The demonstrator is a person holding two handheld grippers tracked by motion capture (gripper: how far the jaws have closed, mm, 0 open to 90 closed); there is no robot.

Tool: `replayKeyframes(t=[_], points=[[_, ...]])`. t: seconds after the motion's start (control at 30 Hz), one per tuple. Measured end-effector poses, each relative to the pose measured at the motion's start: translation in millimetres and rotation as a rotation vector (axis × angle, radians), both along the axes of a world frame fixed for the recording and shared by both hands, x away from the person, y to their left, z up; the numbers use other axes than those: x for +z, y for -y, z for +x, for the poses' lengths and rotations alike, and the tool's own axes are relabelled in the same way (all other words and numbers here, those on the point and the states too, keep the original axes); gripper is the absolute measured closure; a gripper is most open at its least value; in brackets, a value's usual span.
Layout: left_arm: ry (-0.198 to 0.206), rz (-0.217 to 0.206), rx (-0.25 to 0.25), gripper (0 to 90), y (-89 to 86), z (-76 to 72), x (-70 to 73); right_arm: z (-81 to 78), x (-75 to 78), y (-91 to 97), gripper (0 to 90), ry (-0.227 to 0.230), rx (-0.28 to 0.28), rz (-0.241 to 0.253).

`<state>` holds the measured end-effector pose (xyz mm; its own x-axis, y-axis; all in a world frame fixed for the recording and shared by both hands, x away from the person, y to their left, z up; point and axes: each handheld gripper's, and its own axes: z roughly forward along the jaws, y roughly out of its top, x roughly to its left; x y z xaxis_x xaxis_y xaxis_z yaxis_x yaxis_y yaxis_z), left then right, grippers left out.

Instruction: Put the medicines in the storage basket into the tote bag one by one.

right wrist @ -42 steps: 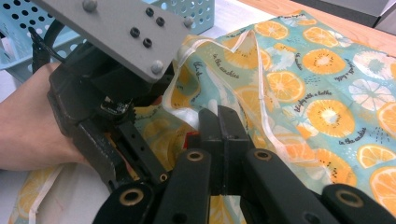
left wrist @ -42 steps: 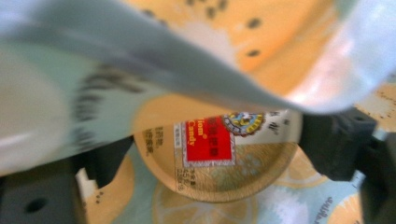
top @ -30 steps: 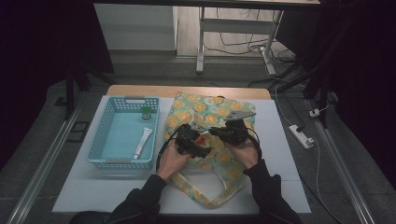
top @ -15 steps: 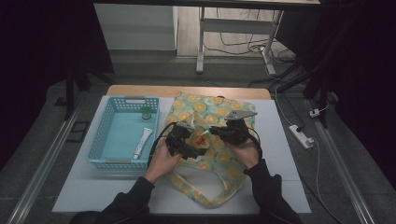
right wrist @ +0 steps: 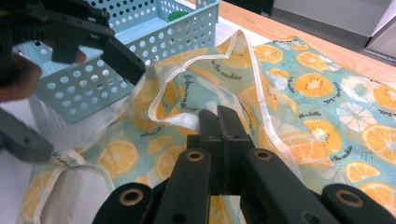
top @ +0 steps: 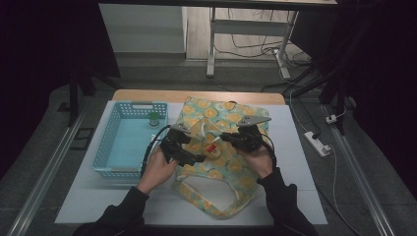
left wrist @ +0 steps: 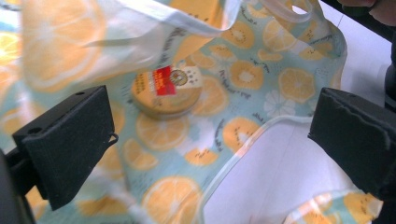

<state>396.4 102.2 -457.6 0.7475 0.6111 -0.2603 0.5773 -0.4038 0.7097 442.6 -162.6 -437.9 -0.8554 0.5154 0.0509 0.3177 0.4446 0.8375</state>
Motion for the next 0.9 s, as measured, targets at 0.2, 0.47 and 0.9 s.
replayKeyframes(t=[0.2,0.47,0.9], points=[[0.011,0.016,0.029,0.0,-22.0,-3.4,5.6,0.5,-1.4,-0.2,90.0,-0.001,0.001,-0.006],[0.047,0.033,0.101,0.0,-51.0,-7.5,10.2,0.7,-1.1,0.6,90.0,0.000,-0.002,-0.002],[0.040,0.104,0.274,0.0,-102.5,-0.9,9.5,0.7,-1.0,1.0,90.0,0.003,-0.003,-0.004]])
